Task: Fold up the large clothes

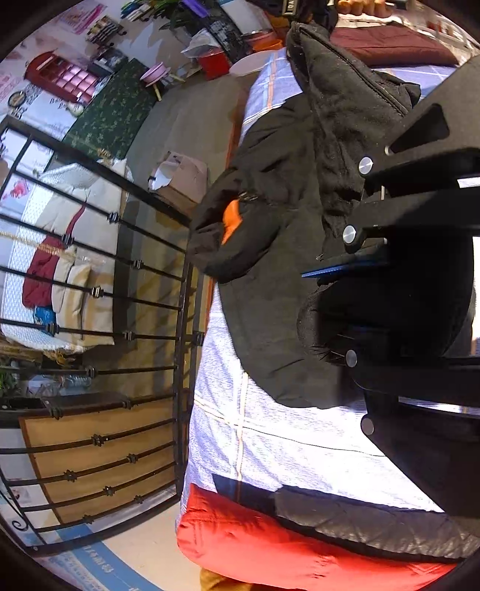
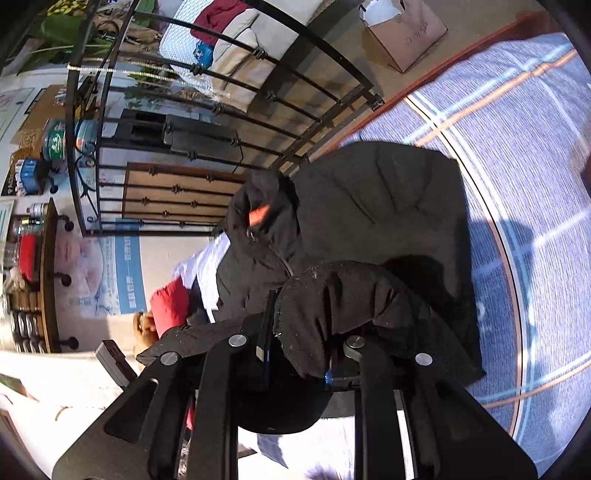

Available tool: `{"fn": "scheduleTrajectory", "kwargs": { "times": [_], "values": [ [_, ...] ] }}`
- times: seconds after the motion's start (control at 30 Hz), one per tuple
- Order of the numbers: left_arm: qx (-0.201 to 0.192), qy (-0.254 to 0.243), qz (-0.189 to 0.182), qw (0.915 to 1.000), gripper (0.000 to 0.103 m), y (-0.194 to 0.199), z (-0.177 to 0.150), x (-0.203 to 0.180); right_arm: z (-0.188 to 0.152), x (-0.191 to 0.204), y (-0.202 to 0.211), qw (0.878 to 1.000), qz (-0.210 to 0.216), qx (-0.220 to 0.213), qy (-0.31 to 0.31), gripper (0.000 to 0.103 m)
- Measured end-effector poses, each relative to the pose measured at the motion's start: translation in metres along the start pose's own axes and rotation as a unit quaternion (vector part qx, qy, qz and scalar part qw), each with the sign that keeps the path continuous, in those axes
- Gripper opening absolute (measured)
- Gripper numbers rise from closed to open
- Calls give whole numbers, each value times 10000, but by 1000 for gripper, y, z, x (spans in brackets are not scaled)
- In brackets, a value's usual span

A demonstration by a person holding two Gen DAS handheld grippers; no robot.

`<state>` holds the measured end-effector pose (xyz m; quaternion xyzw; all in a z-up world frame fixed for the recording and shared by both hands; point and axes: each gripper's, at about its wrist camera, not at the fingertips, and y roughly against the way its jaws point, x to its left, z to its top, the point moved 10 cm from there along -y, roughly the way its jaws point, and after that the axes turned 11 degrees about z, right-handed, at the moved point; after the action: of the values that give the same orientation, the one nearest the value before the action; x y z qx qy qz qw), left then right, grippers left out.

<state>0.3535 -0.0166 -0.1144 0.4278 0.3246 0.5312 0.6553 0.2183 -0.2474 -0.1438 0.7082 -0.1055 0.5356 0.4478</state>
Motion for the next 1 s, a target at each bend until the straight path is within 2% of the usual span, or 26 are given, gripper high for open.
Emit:
{"fn": "scheduleTrajectory", "kwargs": {
  "times": [0.1, 0.2, 0.33, 0.5, 0.53, 0.57, 0.6, 0.63, 0.73, 0.87, 0.93, 1.0],
  "values": [
    [324, 503, 61, 9982, 23, -22, 15, 7, 22, -1, -12, 9998, -10, -102, -176, 20],
    [539, 1013, -121, 9933, 27, -36, 23, 13, 38, -12, -26, 9993, -176, -134, -310, 20],
    [490, 1564, -771, 9835, 40, -31, 22, 24, 51, -37, -38, 9946, -28, -255, -1001, 20],
    [387, 1736, -1105, 9778, 50, -14, 17, 42, 59, -51, -50, 9911, -3, -257, -1307, 20],
    [282, 1829, -992, 9777, 57, -8, 18, 50, 61, -53, -52, 9908, -33, -259, -1324, 20],
    [78, 1927, -674, 9789, 73, -1, 19, 65, 63, -56, -55, 9905, -94, -263, -1347, 20],
    [-168, 1968, -484, 9791, 78, 7, 21, 76, 65, -59, -57, 9898, -113, -271, -1394, 20],
    [-281, 1950, -446, 9794, 78, 10, 21, 80, 66, -63, -60, 9886, -113, -286, -1473, 21],
    [-180, 1639, -291, 9859, 78, 10, 8, 75, 68, -72, -66, 9838, -65, -355, -1757, 24],
    [-127, 640, -73, 9978, 78, 9, -38, 23, 67, -72, -67, 9766, 63, -436, -2105, 36],
    [-147, 116, 4, 9998, 78, 9, -68, -11, 65, -59, -61, 9799, 124, -468, -1935, 43],
    [-133, -261, 27, 9996, 78, 7, -98, -44, 62, -47, -55, 9899, -208, -364, -1352, 43]
  ]
}}
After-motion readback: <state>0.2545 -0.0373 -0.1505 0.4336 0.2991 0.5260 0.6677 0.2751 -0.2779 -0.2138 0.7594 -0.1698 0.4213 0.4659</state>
